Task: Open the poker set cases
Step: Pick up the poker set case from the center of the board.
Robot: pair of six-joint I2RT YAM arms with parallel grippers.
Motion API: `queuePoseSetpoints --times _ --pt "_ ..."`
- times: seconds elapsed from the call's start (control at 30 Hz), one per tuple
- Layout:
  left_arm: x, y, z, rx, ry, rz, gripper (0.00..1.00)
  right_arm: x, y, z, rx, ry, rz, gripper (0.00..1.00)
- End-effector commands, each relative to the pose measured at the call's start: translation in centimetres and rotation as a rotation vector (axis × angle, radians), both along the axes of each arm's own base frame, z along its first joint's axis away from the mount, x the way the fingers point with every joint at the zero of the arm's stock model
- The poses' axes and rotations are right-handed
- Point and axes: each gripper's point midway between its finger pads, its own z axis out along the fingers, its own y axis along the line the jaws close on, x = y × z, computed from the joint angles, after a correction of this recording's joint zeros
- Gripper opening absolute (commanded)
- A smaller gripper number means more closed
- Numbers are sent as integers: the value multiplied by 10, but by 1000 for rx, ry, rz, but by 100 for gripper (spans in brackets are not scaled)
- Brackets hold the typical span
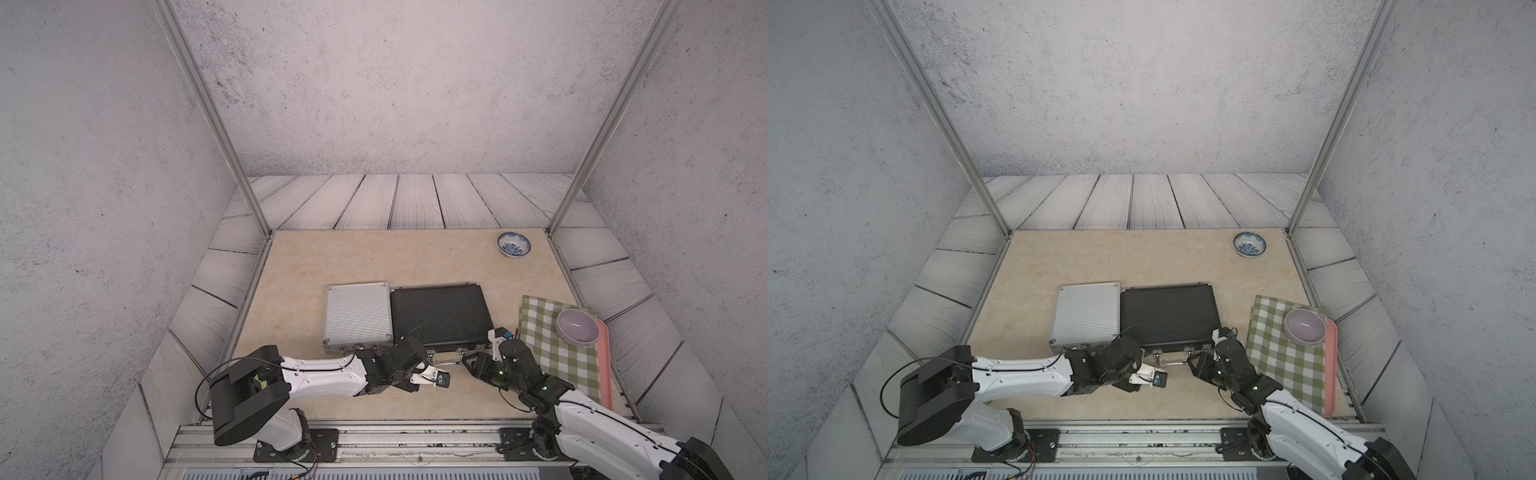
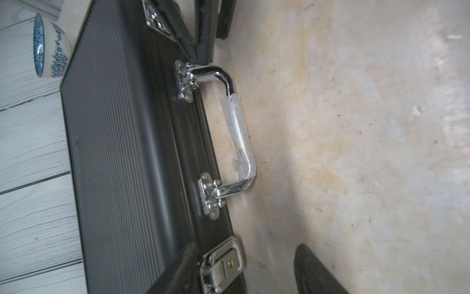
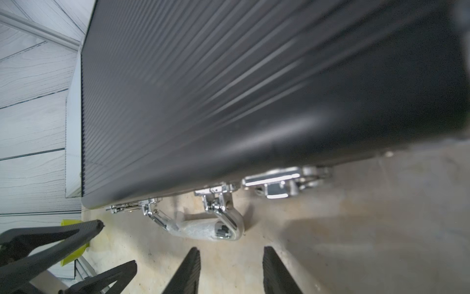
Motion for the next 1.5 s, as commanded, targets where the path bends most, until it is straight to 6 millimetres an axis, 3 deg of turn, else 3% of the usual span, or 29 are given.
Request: queuePoseSetpoints --times 0.0,0.33,0.53,0.63,0.73,0.9,1.2,1.47 --pt "8 -5 4 -16 -21 23 64 5 5 6 8 -54 17 45" --pt "13 -3 -3 12 5 76 63 5 9 9 33 -66 21 46" --pt "8 -20 61 -198 96 46 60 5 9 8 32 -60 18 47" --pt "22 -19 91 -328 115 104 54 4 7 6 30 -57 12 47" --pt "48 -12 103 -425 140 232 45 4 6 4 26 -55 5 47" --pt "71 -4 73 -340 190 404 29 5 5 3 25 -61 -3 47" --pt "74 2 28 -243 273 502 28 6 7 -1 25 -49 6 48" --pt "72 4 20 -228 306 517 29 9 3 -6 -16 -62 -1 52"
